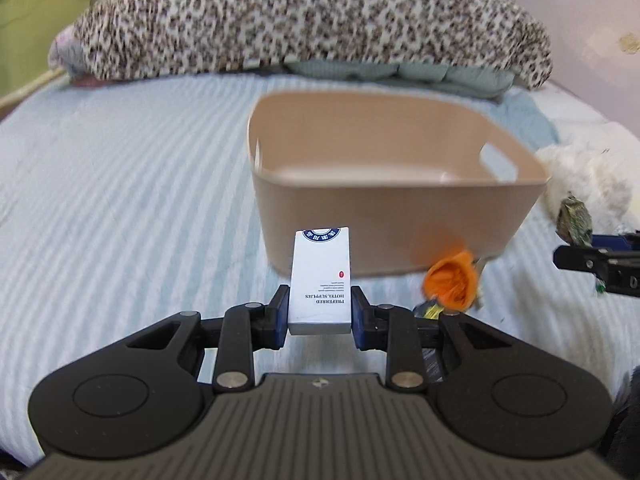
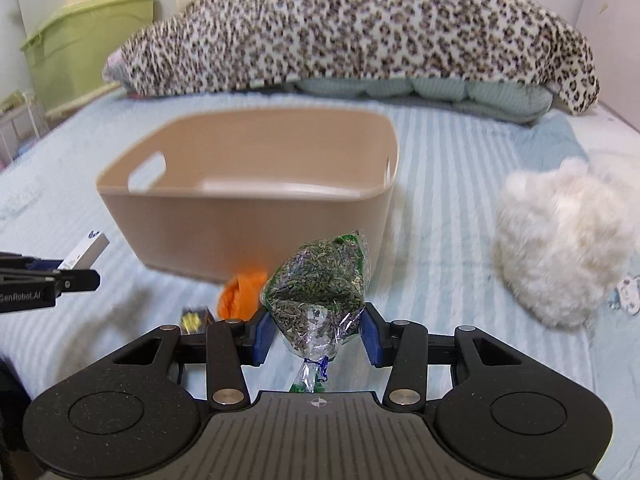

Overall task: Organize objects
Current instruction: 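Grasp the white medicine box with left tool while right tool grasps the green herb bag, then lower both held items into the basket and open both tools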

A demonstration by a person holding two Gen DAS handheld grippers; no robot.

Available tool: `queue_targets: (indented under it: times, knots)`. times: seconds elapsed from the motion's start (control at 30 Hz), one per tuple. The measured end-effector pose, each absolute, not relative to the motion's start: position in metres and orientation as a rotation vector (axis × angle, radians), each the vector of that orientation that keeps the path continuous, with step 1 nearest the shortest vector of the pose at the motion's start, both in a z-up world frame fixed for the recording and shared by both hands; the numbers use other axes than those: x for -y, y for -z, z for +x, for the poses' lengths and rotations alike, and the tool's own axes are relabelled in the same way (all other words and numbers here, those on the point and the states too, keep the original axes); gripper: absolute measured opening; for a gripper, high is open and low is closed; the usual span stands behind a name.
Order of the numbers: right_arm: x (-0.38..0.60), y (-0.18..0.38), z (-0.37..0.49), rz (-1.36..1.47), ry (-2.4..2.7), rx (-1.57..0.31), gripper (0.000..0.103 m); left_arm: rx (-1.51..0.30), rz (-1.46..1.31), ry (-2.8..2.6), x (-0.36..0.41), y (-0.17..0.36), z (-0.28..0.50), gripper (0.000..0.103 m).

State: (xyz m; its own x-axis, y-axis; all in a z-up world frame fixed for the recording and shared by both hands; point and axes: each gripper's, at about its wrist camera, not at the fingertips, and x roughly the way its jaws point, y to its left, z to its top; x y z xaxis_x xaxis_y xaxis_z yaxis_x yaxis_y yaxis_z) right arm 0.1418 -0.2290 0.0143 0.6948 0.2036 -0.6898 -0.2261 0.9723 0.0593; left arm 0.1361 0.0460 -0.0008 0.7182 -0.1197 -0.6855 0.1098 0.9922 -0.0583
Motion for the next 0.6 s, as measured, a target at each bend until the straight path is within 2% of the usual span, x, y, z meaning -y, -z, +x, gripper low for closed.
queue_targets:
  times: [0.33, 0.6]
  knots:
    - [0.217, -0.054, 0.167, -0.030, -0.239, -0.627, 0.042, -0.609, 0.018, 0.121, -0.030, -0.053, 0.160, 0.032]
    - [0.193, -0.047, 0.208, -0.076, -0.226, -0.627, 0.042, -0.624, 0.070, 0.089, -0.006, -0.047, 0.222, 0.032]
